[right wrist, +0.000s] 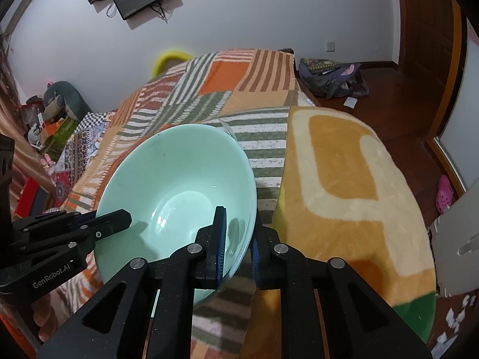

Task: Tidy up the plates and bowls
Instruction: 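Lift the mint-green bowl with both grippers and carry it over the white bowl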

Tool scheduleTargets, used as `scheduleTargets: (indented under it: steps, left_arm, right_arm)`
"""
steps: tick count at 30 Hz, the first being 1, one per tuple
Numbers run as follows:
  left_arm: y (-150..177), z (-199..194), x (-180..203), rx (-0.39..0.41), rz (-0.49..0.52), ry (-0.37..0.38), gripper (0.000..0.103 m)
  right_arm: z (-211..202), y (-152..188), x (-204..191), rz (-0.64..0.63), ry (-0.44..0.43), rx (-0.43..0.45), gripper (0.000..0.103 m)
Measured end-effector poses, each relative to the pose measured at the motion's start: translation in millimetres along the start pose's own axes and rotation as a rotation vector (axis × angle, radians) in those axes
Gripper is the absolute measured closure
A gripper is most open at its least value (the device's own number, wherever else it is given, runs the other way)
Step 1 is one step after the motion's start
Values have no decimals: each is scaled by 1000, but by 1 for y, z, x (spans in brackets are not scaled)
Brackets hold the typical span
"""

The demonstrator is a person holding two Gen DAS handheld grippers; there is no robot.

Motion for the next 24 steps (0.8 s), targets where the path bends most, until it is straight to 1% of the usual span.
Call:
scheduleTargets:
  steps: [7,11,18,24]
  left_arm:
    - [10,-52,-3,63,-9,7,89]
    - [21,-77,-5,85,-17,12,89]
    - [45,-118,-16,116,-47,27,89]
    - [67,-151,-31,144,-73,31,89]
  right_arm:
    - [-34,-3,-27,-47,-9,44,89]
    - [-53,-2,-46,-73,-11,71,89]
    - [-72,6,-77,-114,-16,98,88]
    - [-82,18,-102,-135,-38,109,87]
Point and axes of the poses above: each gripper's, at about its wrist camera, not at the fingertips, and z roughly the way its jaws point, x to its right, y to its underside, the point moved 10 cm from there along z, roughly the way its jaws point, and after that the axes turned 5 degrees about -z, right-handed, at the moved point
